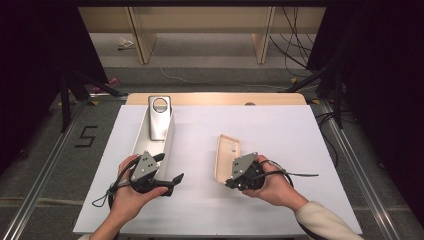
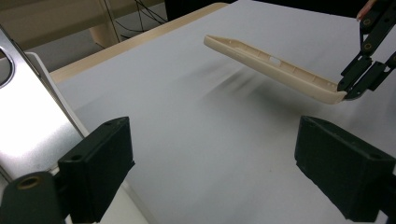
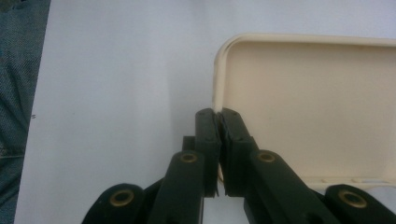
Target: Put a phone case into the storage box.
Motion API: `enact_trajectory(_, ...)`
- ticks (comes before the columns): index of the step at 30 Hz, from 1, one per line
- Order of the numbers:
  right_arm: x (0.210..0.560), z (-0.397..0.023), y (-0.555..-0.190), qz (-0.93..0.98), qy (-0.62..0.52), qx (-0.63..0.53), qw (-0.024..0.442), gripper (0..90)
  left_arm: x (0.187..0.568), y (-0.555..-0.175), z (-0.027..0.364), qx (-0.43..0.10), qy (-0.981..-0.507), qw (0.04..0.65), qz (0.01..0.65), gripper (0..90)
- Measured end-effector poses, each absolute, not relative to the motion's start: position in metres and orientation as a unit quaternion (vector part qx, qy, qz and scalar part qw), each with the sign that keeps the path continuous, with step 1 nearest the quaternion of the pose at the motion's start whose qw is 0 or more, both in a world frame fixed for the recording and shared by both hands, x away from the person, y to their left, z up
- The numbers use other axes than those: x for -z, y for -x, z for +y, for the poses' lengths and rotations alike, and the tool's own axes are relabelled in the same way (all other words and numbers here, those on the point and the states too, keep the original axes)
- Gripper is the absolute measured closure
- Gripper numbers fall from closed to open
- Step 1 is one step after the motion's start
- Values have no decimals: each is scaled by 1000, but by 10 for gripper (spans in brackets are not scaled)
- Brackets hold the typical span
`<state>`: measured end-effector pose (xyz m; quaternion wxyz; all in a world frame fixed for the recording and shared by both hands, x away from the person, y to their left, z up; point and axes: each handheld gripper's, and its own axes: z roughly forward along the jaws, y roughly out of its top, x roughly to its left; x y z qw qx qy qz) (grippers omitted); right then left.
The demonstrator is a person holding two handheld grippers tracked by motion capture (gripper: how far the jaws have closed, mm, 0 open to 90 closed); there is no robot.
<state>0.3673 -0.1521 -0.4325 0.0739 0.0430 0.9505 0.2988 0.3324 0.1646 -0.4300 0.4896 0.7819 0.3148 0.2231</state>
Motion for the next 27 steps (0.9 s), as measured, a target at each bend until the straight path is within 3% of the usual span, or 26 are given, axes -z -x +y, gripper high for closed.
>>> enact_trajectory(13,430,-162,-362,945,-42,-315,80,878,408,-344,144,-205,-783,497,312,153)
enact_trajectory(27,429,-163,-358,944,-37,-319,82,879,387,-388,90,-156,-811,461,326,192)
